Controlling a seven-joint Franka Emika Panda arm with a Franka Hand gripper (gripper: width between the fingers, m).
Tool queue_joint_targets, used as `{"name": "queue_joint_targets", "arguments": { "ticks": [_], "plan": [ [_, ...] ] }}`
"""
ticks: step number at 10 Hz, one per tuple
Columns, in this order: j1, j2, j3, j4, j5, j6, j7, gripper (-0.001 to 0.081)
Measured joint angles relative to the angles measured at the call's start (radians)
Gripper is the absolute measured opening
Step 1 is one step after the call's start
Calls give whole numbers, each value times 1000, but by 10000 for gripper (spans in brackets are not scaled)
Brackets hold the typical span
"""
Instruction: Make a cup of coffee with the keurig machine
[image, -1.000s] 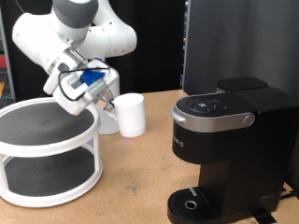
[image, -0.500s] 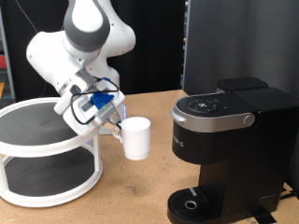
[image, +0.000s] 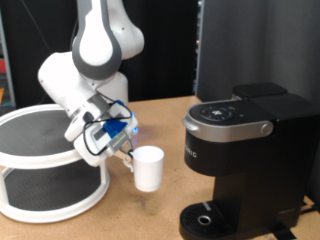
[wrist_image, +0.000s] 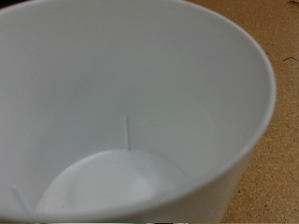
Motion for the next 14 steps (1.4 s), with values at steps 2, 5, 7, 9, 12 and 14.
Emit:
{"name": "queue_joint_targets", "arguments": {
  "ticks": [2, 5, 7, 9, 12, 14],
  "plan": [
    [10, 62, 2, 18, 70, -34, -43, 74],
    [15, 103, 24, 44, 140, -62, -52, 74],
    [18, 117, 44, 58, 163, -64, -52, 74],
    [19, 121, 68, 69, 190, -63, -51, 74],
    [25, 133, 108, 86, 249, -51, -50, 74],
    [34, 164, 138, 108, 300, -35, -51, 74]
  ]
}}
